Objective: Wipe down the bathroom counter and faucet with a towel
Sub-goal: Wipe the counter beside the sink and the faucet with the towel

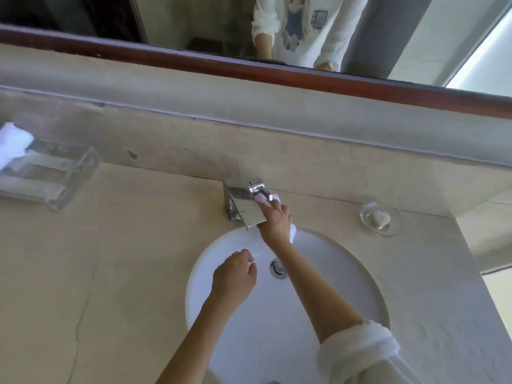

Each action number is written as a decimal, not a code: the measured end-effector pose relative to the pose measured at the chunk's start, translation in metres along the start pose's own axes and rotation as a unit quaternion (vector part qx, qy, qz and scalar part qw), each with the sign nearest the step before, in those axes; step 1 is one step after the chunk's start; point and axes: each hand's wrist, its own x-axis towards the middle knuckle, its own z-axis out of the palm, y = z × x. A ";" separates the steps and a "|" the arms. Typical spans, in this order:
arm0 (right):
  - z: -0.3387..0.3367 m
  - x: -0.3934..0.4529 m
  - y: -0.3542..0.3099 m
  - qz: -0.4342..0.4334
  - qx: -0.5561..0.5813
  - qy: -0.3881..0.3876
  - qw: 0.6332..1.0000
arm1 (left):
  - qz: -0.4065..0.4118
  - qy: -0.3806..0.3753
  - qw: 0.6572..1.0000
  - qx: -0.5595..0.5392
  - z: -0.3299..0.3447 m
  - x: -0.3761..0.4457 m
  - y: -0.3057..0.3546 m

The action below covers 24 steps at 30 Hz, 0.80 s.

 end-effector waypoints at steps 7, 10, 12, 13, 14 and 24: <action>-0.013 0.013 0.026 0.044 0.030 0.081 0.995 | -0.034 0.022 0.999 -0.030 0.003 0.014 -0.001; -0.056 0.033 0.069 0.174 0.011 0.152 0.973 | -0.039 0.024 0.998 -0.038 0.008 0.018 0.003; -0.071 0.040 0.096 0.248 -0.028 0.144 0.957 | -0.042 0.025 0.998 -0.046 0.010 0.021 0.006; -0.070 0.041 0.104 0.276 -0.041 0.121 0.953 | -0.044 0.025 0.997 -0.050 0.011 0.022 0.007; -0.065 0.042 0.109 0.297 -0.061 0.095 0.948 | -0.045 0.026 0.997 -0.052 0.012 0.023 0.007; -0.028 0.047 0.094 0.135 -0.076 0.063 0.986 | -0.070 0.031 0.995 -0.057 0.017 0.031 0.000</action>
